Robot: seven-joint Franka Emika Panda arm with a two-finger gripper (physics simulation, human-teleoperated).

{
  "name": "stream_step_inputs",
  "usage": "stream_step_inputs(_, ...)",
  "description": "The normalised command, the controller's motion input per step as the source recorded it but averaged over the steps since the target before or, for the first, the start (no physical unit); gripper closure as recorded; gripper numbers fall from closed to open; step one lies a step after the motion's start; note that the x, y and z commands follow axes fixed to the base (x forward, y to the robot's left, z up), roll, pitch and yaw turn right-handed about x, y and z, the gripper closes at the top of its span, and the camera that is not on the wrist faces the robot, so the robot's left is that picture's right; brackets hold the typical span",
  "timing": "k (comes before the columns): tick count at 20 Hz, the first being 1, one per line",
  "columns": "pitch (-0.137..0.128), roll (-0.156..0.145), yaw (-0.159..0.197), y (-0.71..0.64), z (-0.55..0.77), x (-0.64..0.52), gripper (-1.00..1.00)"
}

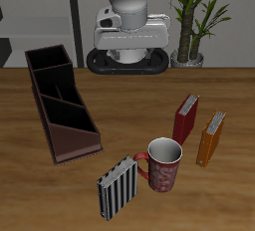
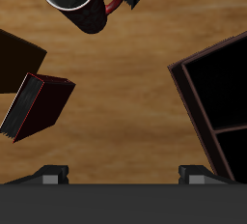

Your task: Place the striped book into the right desk caddy's left compartment

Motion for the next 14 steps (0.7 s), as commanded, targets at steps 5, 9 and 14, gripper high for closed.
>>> stream_step_inputs(5, -0.015, -0.041, -0.017, -0.06, 0.15, 0.11, -1.0)
stream_step_inputs(9, -0.009, 0.025, 0.02, -0.04, 0.09, 0.14, -1.0)
stream_step_inputs(14, -0.021, 0.043, 0.054, -0.1, 0.09, 0.16, -1.0)
